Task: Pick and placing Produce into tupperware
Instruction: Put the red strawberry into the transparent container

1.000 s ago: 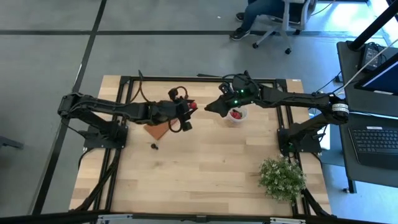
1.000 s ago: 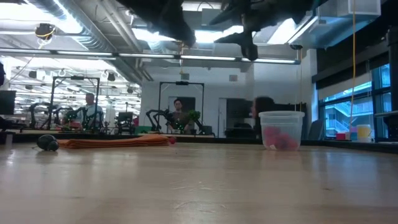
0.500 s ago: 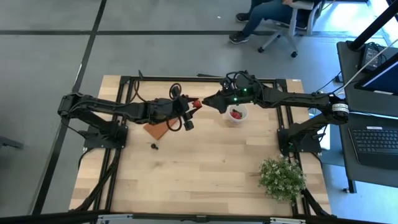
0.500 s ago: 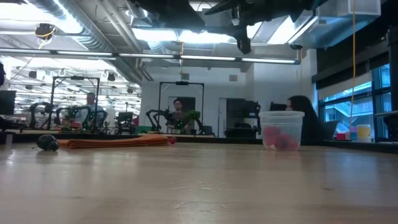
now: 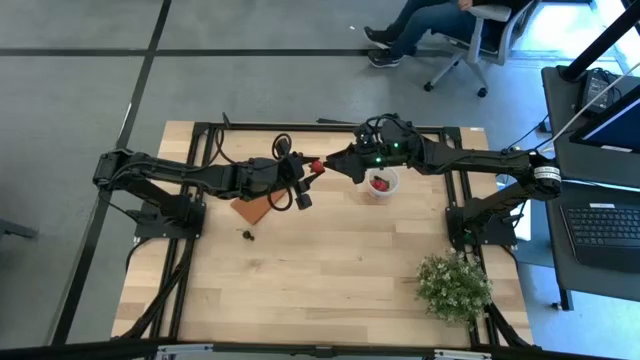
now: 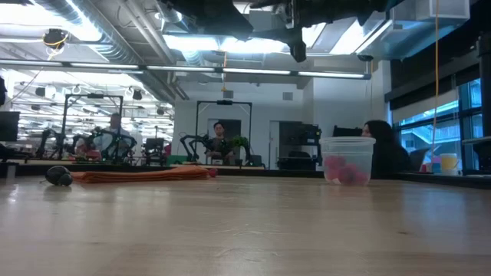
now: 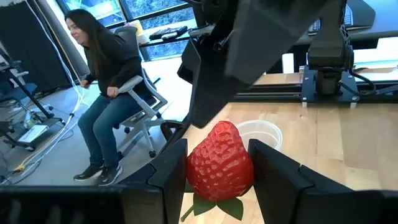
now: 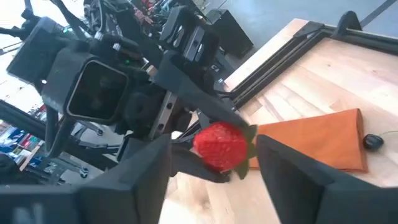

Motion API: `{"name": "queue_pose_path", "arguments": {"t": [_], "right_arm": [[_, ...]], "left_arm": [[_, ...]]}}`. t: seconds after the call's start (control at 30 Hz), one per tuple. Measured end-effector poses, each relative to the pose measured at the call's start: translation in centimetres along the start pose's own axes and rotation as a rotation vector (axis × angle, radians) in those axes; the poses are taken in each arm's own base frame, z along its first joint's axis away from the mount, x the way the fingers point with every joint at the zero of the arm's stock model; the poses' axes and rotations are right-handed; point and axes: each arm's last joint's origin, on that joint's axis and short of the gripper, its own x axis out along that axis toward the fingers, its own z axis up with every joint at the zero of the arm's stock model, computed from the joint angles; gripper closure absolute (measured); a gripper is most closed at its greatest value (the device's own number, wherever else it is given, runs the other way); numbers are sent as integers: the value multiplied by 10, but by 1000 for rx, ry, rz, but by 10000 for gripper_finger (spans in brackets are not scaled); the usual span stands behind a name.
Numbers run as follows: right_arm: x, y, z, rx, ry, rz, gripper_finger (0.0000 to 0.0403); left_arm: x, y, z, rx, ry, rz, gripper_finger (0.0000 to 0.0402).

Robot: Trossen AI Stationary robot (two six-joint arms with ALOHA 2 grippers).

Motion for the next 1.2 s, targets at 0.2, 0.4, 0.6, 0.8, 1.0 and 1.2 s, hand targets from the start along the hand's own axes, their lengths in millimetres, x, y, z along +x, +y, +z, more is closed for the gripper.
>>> {"name": "queue_pose_path", "arguments": {"t": [0.2,0.4,0.6,0.8,1.0,1.2], "right_arm": [[0,1,0,-1,0,2,107],[0,0,0,-13,-3,-2,99],[0,0,0,0,-25,-27,106],[3,4,1,8,-59,3,106],[15,2,-6,32,-52,20,107],[22,2,-8,34,-70,42,107]], "left_arm": [[0,0,1,13,-10,2,250],[0,1,3,32,-31,6,250],[0,2,9,76,-83,18,250],[0,2,12,86,-120,4,250],[1,4,12,107,-127,-11,250],[1,4,13,114,-131,-10,250]]}}
